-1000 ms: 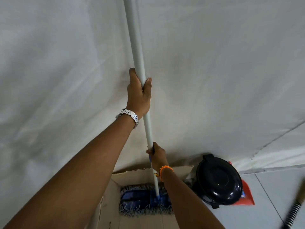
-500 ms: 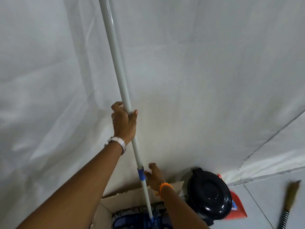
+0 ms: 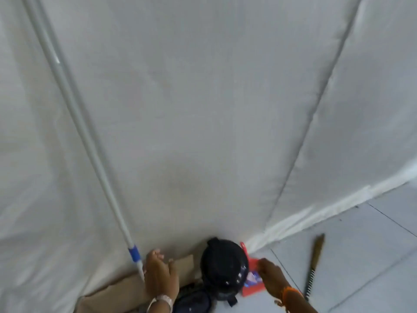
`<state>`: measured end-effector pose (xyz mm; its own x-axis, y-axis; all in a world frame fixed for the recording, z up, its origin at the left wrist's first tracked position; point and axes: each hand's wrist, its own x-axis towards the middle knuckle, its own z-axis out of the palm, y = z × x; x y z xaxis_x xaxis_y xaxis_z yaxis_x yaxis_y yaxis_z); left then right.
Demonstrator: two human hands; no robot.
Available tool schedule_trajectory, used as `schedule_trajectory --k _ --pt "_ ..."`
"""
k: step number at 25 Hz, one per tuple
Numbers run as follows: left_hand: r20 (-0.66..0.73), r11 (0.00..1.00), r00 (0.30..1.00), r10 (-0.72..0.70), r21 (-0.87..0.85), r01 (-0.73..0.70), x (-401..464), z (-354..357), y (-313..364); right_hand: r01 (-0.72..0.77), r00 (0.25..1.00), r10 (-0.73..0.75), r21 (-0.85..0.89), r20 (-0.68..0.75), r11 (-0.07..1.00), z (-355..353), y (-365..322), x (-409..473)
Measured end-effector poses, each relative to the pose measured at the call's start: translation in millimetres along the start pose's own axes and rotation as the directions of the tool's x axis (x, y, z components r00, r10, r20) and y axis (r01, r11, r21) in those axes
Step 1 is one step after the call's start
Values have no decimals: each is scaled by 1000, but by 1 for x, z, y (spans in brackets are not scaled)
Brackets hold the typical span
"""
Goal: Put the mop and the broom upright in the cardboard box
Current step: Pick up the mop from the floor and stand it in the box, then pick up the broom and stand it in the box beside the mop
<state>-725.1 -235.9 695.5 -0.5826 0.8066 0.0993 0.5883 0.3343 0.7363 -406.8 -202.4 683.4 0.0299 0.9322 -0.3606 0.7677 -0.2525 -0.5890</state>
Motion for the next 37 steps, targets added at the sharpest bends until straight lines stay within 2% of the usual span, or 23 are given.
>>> schedule_trajectory --k 2,6,10,13,17,21,24,27,31,33,35,37 --pt "94 998 994 51 22 -53 -40 31 42 -23 998 19 -80 -53 996 -50 54 -22" --pt "289 965 948 132 182 -190 -152 119 130 1 998 -16 -272 -55 962 -146 168 -60" --pt "394 951 907 151 194 -243 -225 207 185 67 993 -104 -461 -54 885 -206 247 -56" --pt "445 957 886 126 180 -227 -265 269 199 158 986 -162 -562 44 812 -233 298 -30" --pt "487 953 873 -1 266 -147 -293 374 192 334 942 -248 -718 227 610 -247 374 52" --pt "502 946 858 -110 318 -65 -299 475 179 433 901 -278 -733 333 525 -244 433 146" --pt "507 946 842 -182 323 10 -296 554 173 450 893 -269 -706 360 547 -235 479 221" --pt "512 937 841 -176 349 -16 -293 618 155 485 875 -302 -681 379 548 -213 525 277" --pt "525 937 829 -193 348 -2 -310 712 101 549 835 -315 -649 451 526 -151 607 348" --pt "506 929 824 -255 365 64 -320 752 69 574 818 -322 -633 477 520 -117 641 378" --pt "514 911 791 -333 392 129 -339 797 30 608 791 -316 -619 524 498 -74 681 406" --pt "555 898 746 -368 421 130 -356 839 -11 638 767 -316 -613 558 467 -31 717 436"
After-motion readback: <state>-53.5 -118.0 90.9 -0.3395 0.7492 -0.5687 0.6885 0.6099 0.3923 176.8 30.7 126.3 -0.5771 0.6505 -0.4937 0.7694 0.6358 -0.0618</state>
